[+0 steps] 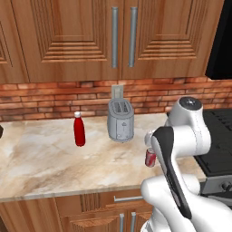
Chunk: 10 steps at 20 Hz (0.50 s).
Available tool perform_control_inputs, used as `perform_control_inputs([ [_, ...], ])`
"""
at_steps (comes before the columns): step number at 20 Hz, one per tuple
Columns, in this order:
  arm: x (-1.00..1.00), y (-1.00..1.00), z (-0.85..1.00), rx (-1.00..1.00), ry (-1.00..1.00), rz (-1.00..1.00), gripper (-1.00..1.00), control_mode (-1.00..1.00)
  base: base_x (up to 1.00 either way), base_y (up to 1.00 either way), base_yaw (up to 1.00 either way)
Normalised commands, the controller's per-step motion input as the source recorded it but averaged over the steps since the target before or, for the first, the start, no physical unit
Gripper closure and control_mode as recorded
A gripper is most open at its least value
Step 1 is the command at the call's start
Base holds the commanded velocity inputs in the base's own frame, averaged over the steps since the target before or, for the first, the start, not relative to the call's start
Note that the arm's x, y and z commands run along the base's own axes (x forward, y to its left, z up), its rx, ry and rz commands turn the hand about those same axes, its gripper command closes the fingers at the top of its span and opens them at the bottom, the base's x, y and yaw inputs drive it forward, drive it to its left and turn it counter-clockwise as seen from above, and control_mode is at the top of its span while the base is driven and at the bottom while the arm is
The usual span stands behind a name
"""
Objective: Move the drinks to the dining counter.
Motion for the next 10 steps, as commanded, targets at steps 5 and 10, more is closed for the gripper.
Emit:
perform_control_inputs([
  [5, 0.09, -0.02, -0.28, 0.1, 0.0, 0.0, -1.0, -1.0, 0.0, 0.0, 0.0],
  [10, 0.21, 0.0, -0.23, 0.01, 0.0, 0.0, -1.0, -1.0, 0.0, 0.0, 0.0],
])
